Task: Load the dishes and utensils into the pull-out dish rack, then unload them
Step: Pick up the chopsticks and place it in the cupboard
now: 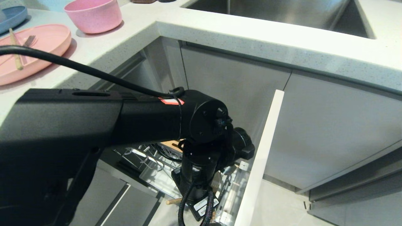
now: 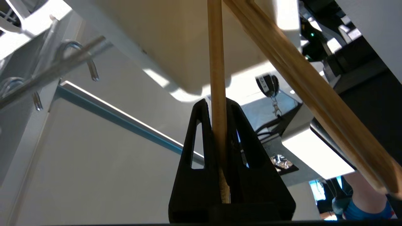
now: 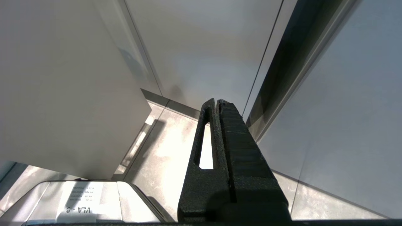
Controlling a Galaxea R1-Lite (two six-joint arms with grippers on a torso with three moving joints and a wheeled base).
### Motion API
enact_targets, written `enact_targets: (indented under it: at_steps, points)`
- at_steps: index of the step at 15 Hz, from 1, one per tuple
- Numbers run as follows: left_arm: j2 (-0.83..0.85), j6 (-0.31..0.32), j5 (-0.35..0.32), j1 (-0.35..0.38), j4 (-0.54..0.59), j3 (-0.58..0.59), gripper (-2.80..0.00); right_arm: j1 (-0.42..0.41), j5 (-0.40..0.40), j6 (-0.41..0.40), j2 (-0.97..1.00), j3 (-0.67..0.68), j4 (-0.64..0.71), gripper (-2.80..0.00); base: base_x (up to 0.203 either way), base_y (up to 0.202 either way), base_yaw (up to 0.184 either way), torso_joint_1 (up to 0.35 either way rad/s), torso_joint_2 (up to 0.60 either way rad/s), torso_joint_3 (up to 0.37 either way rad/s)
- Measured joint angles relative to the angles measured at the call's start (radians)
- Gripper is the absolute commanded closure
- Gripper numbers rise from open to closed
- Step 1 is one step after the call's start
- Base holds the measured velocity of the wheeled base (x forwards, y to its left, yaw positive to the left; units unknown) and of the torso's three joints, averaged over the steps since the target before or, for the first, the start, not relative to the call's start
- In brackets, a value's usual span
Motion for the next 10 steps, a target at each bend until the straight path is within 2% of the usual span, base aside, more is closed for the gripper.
enact_targets:
  at_steps: [4, 5, 10]
  points:
    - [0.007, 0.008, 0.014, 0.005, -0.009, 0.000, 0.00, 0.000, 0.000, 0.000, 0.000, 0.000, 0.000, 0.00, 0.000, 0.000, 0.000, 0.000, 0.00, 0.000]
    - [0.007, 0.016, 0.014, 0.005, -0.007, 0.000, -2.80, 0.000, 0.000, 0.000, 0.000, 0.000, 0.000, 0.00, 0.000, 0.000, 0.000, 0.000, 0.00, 0.000]
    - [0.002, 0.008, 0.021, 0.003, -0.010, -0.004, -2.80, 0.000, 0.000, 0.000, 0.000, 0.000, 0.000, 0.00, 0.000, 0.000, 0.000, 0.000, 0.00, 0.000]
